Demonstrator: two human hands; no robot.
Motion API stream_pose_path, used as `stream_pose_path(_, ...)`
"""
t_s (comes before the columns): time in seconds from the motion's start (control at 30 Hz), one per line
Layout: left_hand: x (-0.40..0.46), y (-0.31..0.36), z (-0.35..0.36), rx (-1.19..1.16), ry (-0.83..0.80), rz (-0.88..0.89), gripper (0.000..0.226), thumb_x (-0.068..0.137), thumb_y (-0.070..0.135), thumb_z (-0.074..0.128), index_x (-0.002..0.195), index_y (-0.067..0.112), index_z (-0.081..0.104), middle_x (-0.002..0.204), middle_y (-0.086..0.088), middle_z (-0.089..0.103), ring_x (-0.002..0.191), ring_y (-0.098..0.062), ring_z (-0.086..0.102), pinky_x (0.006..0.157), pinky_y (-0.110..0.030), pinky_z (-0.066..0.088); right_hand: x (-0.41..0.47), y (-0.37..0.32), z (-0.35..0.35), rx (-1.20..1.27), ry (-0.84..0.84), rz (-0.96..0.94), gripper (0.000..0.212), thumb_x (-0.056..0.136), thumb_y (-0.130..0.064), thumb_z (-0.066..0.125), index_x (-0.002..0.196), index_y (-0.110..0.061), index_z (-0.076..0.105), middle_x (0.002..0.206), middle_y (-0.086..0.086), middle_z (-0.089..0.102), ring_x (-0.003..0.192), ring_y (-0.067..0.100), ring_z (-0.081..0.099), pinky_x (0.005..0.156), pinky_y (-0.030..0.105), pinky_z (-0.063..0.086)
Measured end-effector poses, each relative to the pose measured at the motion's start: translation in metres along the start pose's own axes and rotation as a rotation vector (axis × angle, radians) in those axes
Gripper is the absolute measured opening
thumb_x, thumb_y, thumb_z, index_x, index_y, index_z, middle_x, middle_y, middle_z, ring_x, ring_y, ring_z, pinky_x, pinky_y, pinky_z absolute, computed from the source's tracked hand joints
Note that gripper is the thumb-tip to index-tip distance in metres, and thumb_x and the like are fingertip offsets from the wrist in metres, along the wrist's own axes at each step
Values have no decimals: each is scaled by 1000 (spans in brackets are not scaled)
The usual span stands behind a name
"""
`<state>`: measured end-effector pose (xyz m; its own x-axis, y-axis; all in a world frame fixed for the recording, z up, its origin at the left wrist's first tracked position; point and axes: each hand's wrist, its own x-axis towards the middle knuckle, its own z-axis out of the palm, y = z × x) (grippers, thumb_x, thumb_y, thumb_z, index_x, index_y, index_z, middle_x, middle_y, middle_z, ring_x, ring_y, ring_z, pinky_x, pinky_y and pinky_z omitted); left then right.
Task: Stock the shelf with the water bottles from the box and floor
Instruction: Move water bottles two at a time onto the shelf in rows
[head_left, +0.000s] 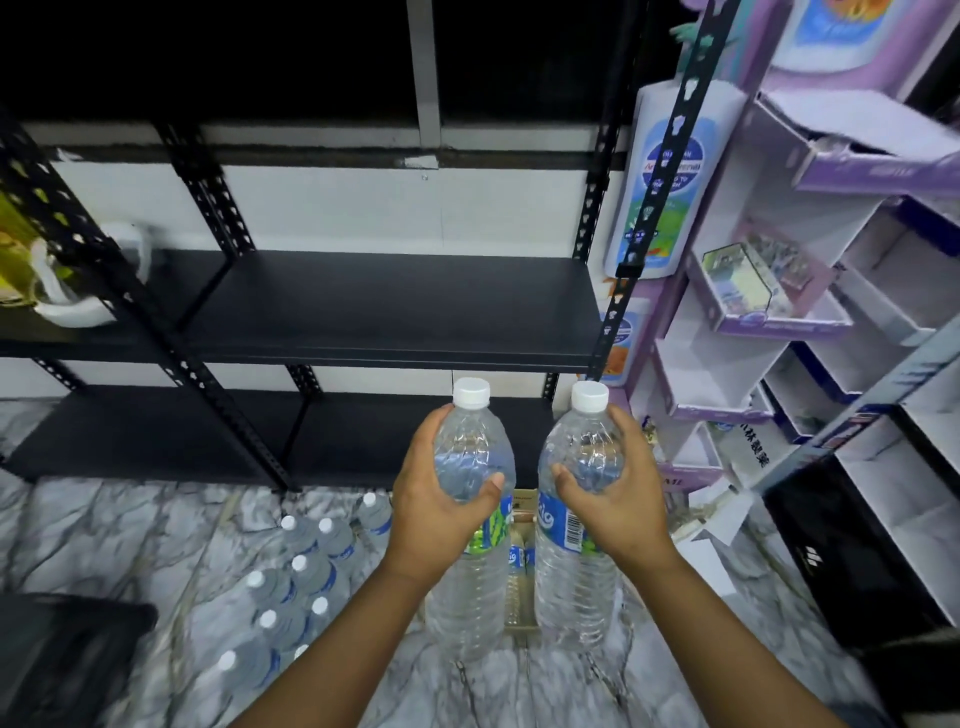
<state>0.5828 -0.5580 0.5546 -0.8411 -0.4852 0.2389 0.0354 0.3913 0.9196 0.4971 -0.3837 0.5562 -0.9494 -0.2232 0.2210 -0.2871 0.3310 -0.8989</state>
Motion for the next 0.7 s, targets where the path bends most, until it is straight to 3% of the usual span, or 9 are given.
stream_pose_path(0.1, -7, 19, -8, -14, 12, 0, 73, 70, 38, 74, 127, 60, 34, 127, 14, 55, 117, -5, 54, 93, -21, 46, -7, -19, -11, -4, -4, 4, 78, 72, -18, 83, 127, -44, 34, 118, -20, 47, 115, 9, 50, 100, 38, 47)
stream_pose_path(0.23, -11, 45, -17, -7, 39, 16, 75, 73, 31, 78, 126, 60, 34, 126, 17, 54, 118, -3, 53, 91, -18, 44, -13, -43, -25, -15, 1, -42, 77, 71, -16, 84, 127, -38, 36, 116, -27, 44, 115, 8, 49, 99, 33, 44)
stream_pose_path(0.4, -11, 72, -25, -27, 67, 31, 75, 72, 32, 78, 134, 45, 39, 126, 12, 57, 117, -8, 56, 96, -33, 50, -11, -72, -41, -13, -18, -82, 76, 72, -16, 83, 127, -37, 35, 114, -29, 42, 109, -1, 44, 90, 13, 33)
stream_pose_path(0.53, -6, 103, -30, -45, 97, 82, 71, 69, 33, 76, 128, 52, 41, 119, 16, 60, 109, -4, 60, 91, -32, 54, -3, -95, -54, 7, -15, -121, 77, 72, -16, 83, 137, -23, 42, 124, -9, 48, 116, 9, 48, 97, 23, 38)
stream_pose_path(0.7, 6, 141, -37, -53, 129, 156, 70, 70, 33, 77, 125, 56, 40, 119, 14, 61, 108, -5, 61, 90, -32, 54, 11, -126, -74, 61, -4, -192, 75, 73, -16, 82, 130, -34, 37, 124, -7, 49, 114, 11, 49, 96, 25, 38)
